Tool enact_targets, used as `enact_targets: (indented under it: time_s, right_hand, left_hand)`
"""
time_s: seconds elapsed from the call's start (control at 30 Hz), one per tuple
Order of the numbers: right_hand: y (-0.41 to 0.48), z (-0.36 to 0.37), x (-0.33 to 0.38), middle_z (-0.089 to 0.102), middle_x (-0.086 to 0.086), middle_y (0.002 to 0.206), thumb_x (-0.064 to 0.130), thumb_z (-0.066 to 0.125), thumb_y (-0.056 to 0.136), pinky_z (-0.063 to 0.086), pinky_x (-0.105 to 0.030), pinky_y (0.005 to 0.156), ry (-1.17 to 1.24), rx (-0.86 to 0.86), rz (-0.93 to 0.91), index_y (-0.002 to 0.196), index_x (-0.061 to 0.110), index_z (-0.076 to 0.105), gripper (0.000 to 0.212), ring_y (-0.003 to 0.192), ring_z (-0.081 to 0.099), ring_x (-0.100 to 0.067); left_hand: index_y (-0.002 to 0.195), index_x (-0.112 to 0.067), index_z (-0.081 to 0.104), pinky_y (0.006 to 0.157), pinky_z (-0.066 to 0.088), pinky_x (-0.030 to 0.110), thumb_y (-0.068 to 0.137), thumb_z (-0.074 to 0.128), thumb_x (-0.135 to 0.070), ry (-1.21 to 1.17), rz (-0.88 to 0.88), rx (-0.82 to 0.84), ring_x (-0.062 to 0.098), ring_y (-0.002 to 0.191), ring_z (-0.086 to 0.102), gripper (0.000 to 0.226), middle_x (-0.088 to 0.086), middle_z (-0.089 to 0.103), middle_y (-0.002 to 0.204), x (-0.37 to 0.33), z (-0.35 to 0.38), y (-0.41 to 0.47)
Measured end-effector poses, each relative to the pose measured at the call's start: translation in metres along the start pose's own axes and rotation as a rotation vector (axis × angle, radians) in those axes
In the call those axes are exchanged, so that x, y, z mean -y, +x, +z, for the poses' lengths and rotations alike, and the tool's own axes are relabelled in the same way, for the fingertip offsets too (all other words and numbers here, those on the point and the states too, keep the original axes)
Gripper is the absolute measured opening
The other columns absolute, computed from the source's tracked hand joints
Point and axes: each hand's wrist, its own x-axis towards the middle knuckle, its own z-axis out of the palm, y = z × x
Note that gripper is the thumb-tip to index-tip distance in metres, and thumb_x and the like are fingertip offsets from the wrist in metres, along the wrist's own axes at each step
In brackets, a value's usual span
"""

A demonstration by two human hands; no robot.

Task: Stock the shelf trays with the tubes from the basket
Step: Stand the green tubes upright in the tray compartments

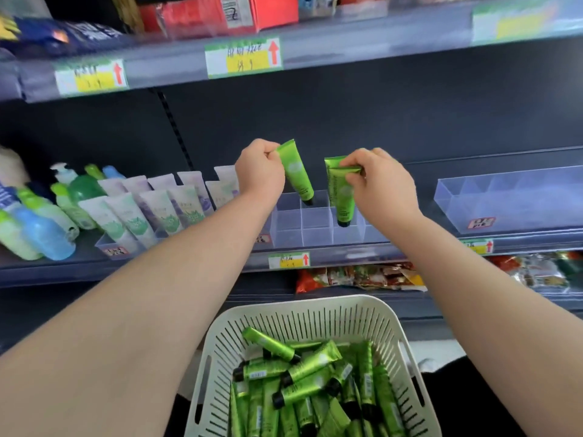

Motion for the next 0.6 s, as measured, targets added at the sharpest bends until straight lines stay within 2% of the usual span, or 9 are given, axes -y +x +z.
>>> enact_targets:
  time_s: [0.1,0.17,0.27,0.43,0.6]
  right_hand:
    - [0.013,0.004,-0.005,0.053,0.007,0.098,0.018,0.051,0.093,0.049,-0.039,0.072,-0.008,0.005,-0.007,0.106,0.032,0.061,0.021,0.089,0.054,-0.019]
    - [0.02,0.009,-0.01,0.054,0.006,0.1,0.018,0.051,0.094,0.05,-0.038,0.071,-0.008,0.009,-0.006,0.107,0.031,0.061,0.021,0.088,0.054,-0.018]
    - [0.027,0.019,-0.018,0.055,0.006,0.102,0.018,0.052,0.094,0.051,-0.038,0.07,0.013,0.015,0.015,0.108,0.031,0.061,0.022,0.083,0.054,-0.016]
    - [0.034,0.033,-0.026,0.056,0.006,0.101,0.017,0.054,0.093,0.048,-0.034,0.066,0.036,0.017,0.007,0.107,0.029,0.062,0.02,0.077,0.054,-0.016]
    - [0.042,0.035,-0.027,0.052,0.008,0.093,0.015,0.054,0.091,0.048,-0.036,0.066,0.041,-0.005,-0.005,0.105,0.028,0.063,0.021,0.078,0.054,-0.016]
  left_hand:
    - [0.099,-0.014,0.071,0.084,0.055,0.039,0.089,0.045,-0.006,0.074,0.017,0.012,0.027,0.094,0.066,0.029,0.005,0.069,0.102,0.002,0.018,0.014]
    - [0.1,-0.016,0.071,0.082,0.052,0.032,0.089,0.044,-0.006,0.163,0.046,0.024,0.025,0.095,0.065,0.031,0.004,0.069,0.101,0.005,0.03,0.021]
    - [0.099,-0.016,0.071,0.073,0.04,0.023,0.088,0.043,-0.004,0.273,0.096,0.057,0.021,0.096,0.06,0.032,0.001,0.068,0.102,0.012,0.044,0.03]
    - [0.097,-0.014,0.07,0.072,0.04,0.024,0.09,0.042,-0.003,0.329,0.124,0.123,0.017,0.092,0.057,0.031,0.002,0.067,0.101,0.028,0.061,0.043]
    - [0.093,-0.016,0.071,0.069,0.039,0.022,0.088,0.043,-0.004,0.323,0.117,0.202,0.016,0.086,0.058,0.031,-0.001,0.068,0.095,0.038,0.072,0.045]
